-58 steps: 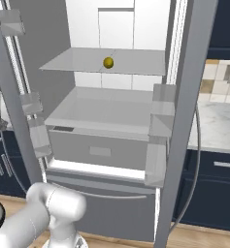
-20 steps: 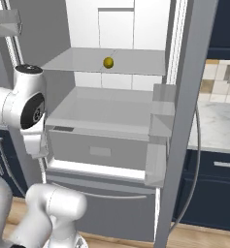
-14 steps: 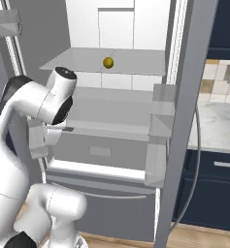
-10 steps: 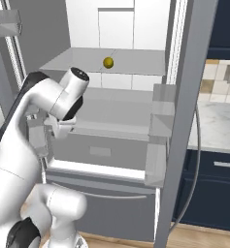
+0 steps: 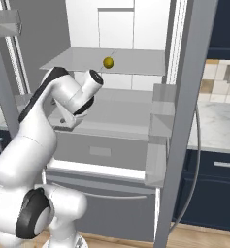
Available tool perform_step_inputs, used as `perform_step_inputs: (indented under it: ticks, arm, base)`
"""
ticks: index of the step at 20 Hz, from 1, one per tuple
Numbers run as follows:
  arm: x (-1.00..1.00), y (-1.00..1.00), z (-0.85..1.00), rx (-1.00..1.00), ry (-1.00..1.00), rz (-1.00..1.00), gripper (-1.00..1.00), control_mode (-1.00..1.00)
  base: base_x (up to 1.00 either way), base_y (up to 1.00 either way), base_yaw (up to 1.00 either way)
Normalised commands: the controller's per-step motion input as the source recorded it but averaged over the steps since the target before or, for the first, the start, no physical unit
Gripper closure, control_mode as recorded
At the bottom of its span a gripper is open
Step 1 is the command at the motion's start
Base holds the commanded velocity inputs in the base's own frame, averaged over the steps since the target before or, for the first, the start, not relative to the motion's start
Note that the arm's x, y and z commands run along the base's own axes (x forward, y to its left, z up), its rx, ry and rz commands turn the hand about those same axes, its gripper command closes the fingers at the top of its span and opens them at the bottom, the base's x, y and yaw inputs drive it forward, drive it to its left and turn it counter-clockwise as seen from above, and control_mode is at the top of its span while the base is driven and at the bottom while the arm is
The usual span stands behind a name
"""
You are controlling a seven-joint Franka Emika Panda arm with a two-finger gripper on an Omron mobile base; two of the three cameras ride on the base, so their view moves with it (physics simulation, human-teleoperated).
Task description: Retrieve a lemon from the fridge and place it on the cutting board with the fish.
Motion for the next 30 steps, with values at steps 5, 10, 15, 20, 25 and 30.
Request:
perform_step_inputs:
  ticks: [5,10,15,20,25,30]
  arm:
    - [0.45,0.36,0.0,0.34,-0.23,0.12,-1.0,-1.0]
    - [0.28,0.48,0.01,0.07,-0.14,0.11,-1.0,-1.0]
    - [0.22,0.47,0.0,0.0,-0.11,0.1,-1.0,-1.0]
    - [0.03,0.67,0.0,0.0,-0.08,0.07,-1.0,-1.0]
    - [-0.14,0.68,0.1,0.0,-0.16,0.04,-1.0,-1.0]
    - [-0.47,0.53,0.27,0.0,-0.19,0.0,-1.0,-1.0]
  base:
    - [0.0,0.0,0.0]
    - [0.0,0.0,0.0]
    - [0.0,0.0,0.0]
    - [0.0,0.0,0.0]
    - [0.0,0.0,0.0]
    - [0.0,0.0,0.0]
